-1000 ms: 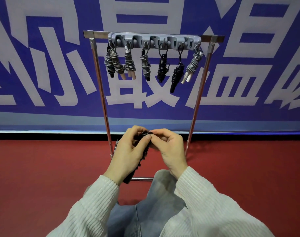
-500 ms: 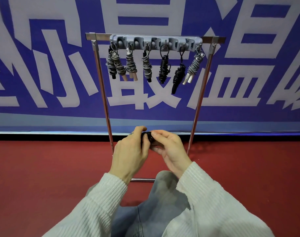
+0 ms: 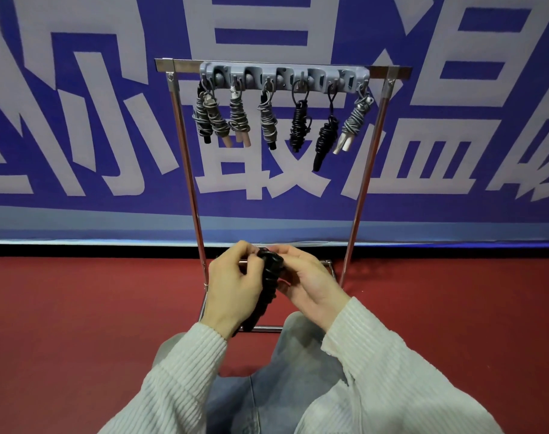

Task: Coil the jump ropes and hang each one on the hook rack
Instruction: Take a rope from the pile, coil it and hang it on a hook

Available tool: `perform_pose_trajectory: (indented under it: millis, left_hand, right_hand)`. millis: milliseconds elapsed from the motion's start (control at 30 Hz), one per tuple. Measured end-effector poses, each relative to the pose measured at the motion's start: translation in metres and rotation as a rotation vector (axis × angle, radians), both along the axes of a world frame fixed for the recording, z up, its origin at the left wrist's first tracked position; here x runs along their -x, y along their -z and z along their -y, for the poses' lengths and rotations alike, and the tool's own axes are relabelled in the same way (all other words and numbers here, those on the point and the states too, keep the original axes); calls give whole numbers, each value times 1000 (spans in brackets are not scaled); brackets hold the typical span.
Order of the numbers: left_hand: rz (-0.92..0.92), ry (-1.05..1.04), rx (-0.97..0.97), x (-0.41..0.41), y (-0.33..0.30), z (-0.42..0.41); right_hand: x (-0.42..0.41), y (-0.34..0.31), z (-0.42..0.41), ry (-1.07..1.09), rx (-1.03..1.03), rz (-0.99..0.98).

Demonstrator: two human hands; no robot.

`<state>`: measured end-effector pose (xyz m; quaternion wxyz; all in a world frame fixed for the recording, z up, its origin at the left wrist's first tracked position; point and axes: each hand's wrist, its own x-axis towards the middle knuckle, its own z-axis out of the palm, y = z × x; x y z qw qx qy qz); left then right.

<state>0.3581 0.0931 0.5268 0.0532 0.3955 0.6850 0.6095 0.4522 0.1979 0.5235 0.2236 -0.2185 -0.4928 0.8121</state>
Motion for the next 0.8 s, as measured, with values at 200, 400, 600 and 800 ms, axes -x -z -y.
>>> perform_pose_trajectory:
  millis: [200, 400, 600, 800]
  left_hand:
    - [511, 84, -75, 9, -16, -3]
    - [745, 126, -160, -2, -17, -3]
    - [676, 345, -92, -15, -10, 2]
    - [773, 423, -208, -12, -16, 6]
  right_hand:
    - [-4, 2, 10, 61, -124, -214]
    - [0, -5, 17, 287, -459, -77]
    - [-2, -4, 23, 326, -457, -76]
    - [-12, -4, 20, 265, -432, -210]
